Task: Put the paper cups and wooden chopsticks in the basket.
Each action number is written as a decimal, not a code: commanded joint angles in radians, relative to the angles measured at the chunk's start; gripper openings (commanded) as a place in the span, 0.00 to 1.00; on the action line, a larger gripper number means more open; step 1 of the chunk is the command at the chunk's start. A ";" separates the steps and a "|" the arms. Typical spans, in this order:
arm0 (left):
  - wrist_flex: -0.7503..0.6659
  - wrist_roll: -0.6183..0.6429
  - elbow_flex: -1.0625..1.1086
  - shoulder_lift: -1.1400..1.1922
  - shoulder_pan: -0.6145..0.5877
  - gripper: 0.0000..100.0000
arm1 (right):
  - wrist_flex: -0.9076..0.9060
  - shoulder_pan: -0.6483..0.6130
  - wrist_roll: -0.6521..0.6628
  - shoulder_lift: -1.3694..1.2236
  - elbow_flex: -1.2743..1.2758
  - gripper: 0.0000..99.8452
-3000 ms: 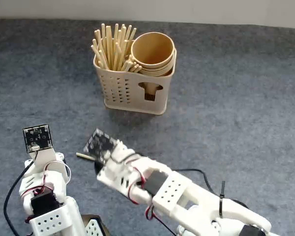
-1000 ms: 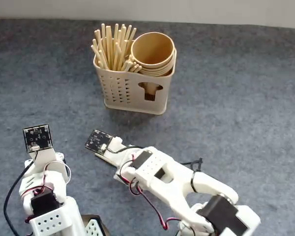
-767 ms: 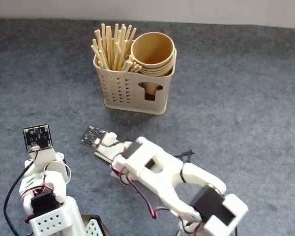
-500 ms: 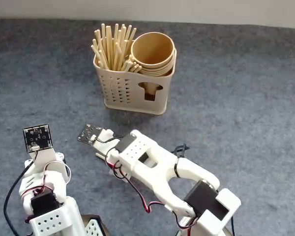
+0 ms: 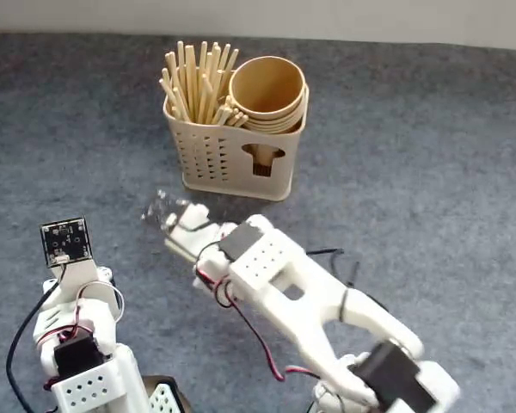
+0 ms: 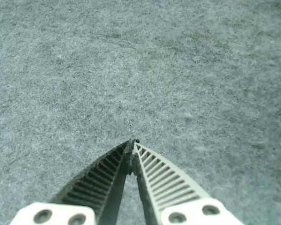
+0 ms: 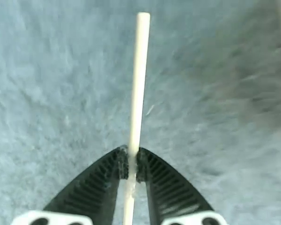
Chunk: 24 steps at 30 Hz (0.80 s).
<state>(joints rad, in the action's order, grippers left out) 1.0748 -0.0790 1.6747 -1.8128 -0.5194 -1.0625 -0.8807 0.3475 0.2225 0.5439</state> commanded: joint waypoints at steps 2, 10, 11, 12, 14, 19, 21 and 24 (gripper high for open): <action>0.002 -0.005 0.021 -0.001 -0.010 0.02 | -0.004 0.056 0.005 0.240 -0.054 0.01; 0.002 -0.005 0.021 -0.001 -0.010 0.02 | 0.047 0.059 0.003 0.357 -0.107 0.01; 0.002 -0.005 0.021 -0.001 -0.010 0.02 | 0.058 0.061 0.003 0.366 -0.122 0.01; 0.002 -0.005 0.021 -0.001 -0.010 0.02 | 0.071 0.061 0.003 0.375 -0.137 0.01; 0.002 -0.005 0.021 -0.001 -0.010 0.02 | 0.102 0.061 0.003 0.389 -0.173 0.01; 0.002 -0.005 0.021 -0.001 -0.010 0.02 | 0.229 0.062 0.008 0.400 -0.291 0.01; 0.002 -0.005 0.021 -0.001 -0.010 0.02 | 0.295 0.073 0.009 0.397 -0.343 0.01; 0.002 -0.005 0.021 -0.001 -0.010 0.02 | 0.406 0.077 0.011 0.397 -0.395 0.01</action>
<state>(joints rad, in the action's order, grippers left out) 1.0748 -0.0790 1.6747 -1.8128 -0.5194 -0.8017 -0.8270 0.3475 0.5815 0.2631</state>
